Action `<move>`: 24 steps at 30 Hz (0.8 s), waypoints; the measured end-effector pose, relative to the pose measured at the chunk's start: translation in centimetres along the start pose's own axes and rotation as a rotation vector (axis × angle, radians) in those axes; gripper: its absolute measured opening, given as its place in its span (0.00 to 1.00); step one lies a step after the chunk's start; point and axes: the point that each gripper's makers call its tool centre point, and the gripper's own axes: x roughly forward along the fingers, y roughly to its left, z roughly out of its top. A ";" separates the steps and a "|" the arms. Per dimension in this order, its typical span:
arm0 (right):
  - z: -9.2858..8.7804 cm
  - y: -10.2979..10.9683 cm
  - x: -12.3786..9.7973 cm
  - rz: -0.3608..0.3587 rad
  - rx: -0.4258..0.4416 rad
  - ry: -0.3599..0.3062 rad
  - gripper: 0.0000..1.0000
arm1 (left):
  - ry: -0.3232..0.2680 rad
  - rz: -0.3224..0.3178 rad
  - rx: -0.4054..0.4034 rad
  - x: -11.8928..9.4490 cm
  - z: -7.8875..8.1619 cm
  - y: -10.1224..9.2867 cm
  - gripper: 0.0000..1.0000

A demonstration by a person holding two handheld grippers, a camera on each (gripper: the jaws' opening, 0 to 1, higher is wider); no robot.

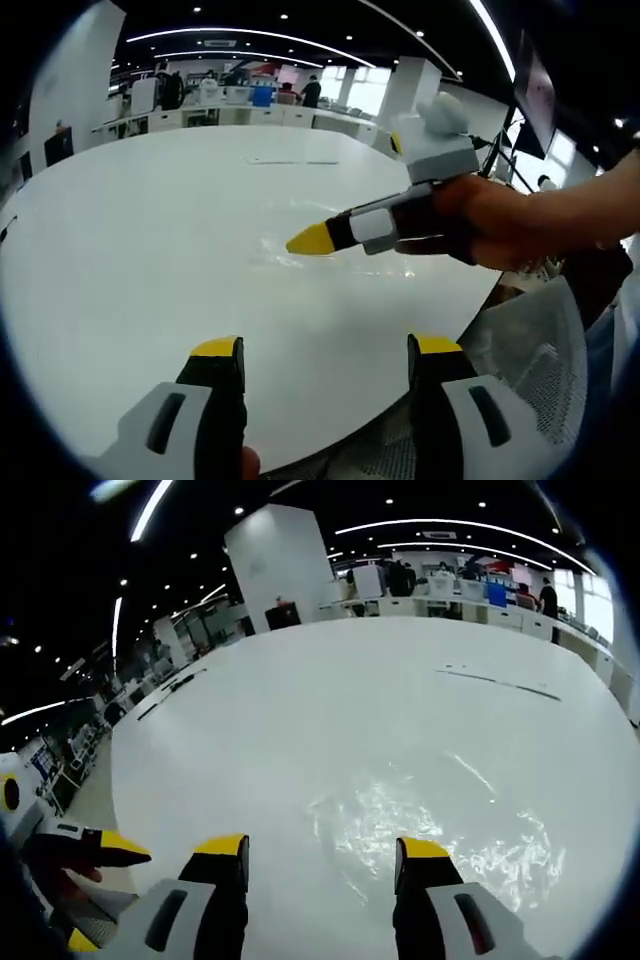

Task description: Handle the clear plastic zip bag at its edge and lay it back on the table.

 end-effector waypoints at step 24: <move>-0.2 -0.2 5.3 -0.063 -0.163 0.107 0.49 | 0.012 -0.022 -0.015 0.2 -0.3 -0.3 0.65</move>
